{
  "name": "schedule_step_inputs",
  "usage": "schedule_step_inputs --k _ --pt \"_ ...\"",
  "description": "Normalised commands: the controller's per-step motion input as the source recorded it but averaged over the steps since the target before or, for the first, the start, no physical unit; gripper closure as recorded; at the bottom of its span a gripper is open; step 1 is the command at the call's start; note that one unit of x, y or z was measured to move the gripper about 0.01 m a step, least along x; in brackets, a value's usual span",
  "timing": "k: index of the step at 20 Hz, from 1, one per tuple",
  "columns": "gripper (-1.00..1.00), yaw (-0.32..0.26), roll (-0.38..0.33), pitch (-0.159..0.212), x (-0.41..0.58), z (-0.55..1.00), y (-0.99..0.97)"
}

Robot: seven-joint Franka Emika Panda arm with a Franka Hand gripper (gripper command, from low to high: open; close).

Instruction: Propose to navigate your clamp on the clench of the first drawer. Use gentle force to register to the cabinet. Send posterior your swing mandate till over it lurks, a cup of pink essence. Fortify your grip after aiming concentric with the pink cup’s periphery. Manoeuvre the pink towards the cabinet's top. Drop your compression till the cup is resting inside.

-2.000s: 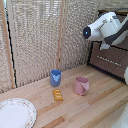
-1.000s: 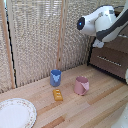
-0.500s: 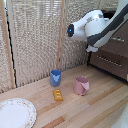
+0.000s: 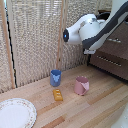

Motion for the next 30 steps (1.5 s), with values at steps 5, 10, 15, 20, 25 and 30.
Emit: schedule_step_inputs --k 5,10,15,20,25,30 --pt "-1.0 -0.045 -0.056 -0.013 0.008 0.37 0.16" --pt "-1.0 -0.092 0.051 -0.101 0.0 0.53 0.37" --pt "-1.0 -0.104 0.215 -0.025 -0.075 0.48 0.4" --pt "-1.0 -0.122 0.308 0.007 -0.14 0.24 0.33" --pt "-1.0 -0.129 0.347 0.046 -0.123 0.12 0.26" --pt "-1.0 -0.12 0.369 0.065 -0.073 0.04 0.21"
